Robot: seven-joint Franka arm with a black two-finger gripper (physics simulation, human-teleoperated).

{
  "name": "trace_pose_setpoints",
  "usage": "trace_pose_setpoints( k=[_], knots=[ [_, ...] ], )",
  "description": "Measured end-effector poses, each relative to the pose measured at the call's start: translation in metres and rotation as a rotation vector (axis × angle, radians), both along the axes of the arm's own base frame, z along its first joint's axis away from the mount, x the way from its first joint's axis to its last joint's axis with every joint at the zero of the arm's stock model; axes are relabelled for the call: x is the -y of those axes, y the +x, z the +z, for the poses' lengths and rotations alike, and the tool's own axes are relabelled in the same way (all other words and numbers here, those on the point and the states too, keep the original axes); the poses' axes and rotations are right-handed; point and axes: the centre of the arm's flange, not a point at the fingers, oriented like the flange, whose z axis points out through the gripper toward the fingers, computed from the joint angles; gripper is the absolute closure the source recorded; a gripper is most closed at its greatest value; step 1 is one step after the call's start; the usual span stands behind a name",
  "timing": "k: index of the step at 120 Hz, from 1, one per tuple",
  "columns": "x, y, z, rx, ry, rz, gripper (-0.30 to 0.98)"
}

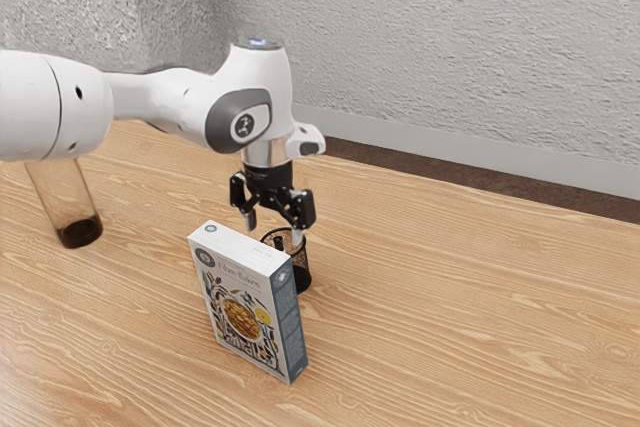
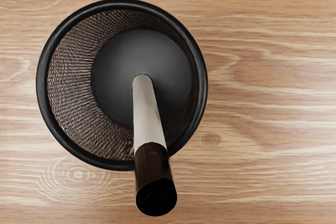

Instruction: Take the marker out of the pen holder and place it to the left of the pen holder.

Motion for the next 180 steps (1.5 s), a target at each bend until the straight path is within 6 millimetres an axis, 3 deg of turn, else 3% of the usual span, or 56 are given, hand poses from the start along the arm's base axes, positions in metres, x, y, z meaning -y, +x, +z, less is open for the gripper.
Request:
trace_pose_setpoints(
  k=[48, 92, 105, 133, 180],
  knots=[
    [-0.008, 0.012, -0.024, 0.022, 0.007, -0.062, 0.00],
    [-0.009, 0.005, -0.028, 0.030, -0.008, -0.086, 0.00],
    [-0.009, 0.005, -0.024, 0.038, -0.008, -0.095, 0.07],
    [-0.013, 0.006, -0.020, 0.046, -0.003, -0.120, 0.43],
    [-0.014, 0.006, -0.024, 0.039, -0.002, -0.148, 0.67]
  ],
)
